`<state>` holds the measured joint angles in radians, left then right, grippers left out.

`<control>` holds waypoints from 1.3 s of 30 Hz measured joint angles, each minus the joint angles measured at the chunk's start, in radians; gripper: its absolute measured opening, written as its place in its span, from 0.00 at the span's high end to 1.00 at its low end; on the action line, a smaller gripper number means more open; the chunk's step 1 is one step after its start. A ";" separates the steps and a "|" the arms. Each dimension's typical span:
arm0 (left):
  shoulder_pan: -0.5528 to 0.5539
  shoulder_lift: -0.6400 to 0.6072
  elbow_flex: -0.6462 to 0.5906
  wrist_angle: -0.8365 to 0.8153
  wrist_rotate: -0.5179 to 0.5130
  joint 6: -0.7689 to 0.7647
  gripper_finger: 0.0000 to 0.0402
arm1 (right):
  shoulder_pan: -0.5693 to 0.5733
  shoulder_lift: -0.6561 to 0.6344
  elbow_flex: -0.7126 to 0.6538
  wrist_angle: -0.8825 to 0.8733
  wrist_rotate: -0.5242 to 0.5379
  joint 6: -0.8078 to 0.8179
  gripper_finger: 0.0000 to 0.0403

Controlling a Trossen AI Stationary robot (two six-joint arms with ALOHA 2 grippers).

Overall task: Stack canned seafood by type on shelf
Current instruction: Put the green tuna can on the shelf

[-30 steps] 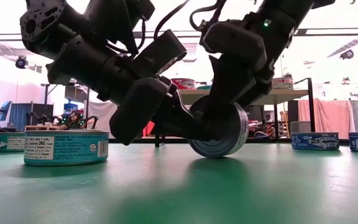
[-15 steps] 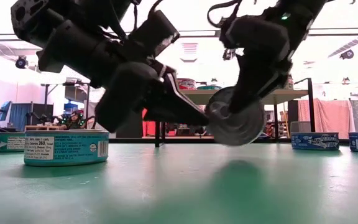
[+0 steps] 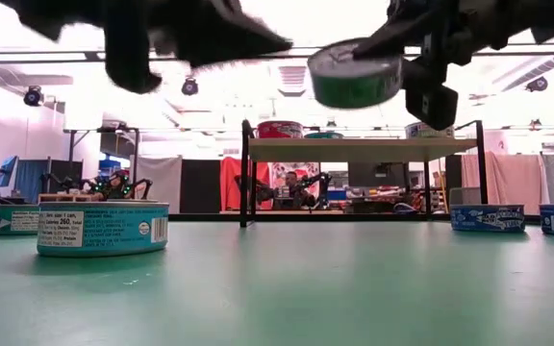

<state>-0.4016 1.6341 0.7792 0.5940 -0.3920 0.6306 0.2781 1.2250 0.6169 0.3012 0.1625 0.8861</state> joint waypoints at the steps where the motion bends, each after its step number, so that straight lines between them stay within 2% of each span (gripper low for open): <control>1: -0.010 -0.026 0.000 -0.001 -0.019 0.052 1.00 | -0.009 -0.008 -0.019 0.048 -0.025 0.023 0.68; 6: -0.050 -0.107 0.004 -0.016 -0.101 0.274 0.99 | -0.040 -0.013 -0.065 0.207 -0.156 0.125 0.68; 9: -0.062 -0.122 0.020 -0.020 -0.110 0.386 0.94 | -0.063 -0.012 -0.066 0.229 -0.215 0.161 0.68; 15: -0.067 -0.112 0.075 -0.083 -0.150 0.491 0.70 | -0.092 -0.013 -0.065 0.325 -0.279 0.234 0.68; 18: -0.076 -0.106 0.077 -0.061 -0.159 0.600 0.57 | -0.102 -0.012 -0.066 0.329 -0.288 0.255 0.68; 22: -0.080 -0.089 0.077 -0.011 -0.263 0.776 0.44 | -0.108 -0.013 -0.066 0.361 -0.302 0.283 0.68; 24: -0.078 -0.075 0.077 0.005 -0.298 0.841 0.42 | -0.109 -0.013 -0.066 0.381 -0.315 0.295 0.68; 35: -0.079 0.028 0.077 0.267 -0.298 1.113 0.43 | -0.109 -0.010 -0.048 0.423 -0.312 0.321 0.68; 39: -0.072 0.055 0.077 0.308 -0.297 1.145 0.43 | -0.109 -0.010 -0.033 0.413 -0.311 0.324 0.68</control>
<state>-0.4734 1.6887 0.8565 0.9018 -0.6888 1.7754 0.1692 1.2148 0.5839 0.7138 -0.1489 1.2099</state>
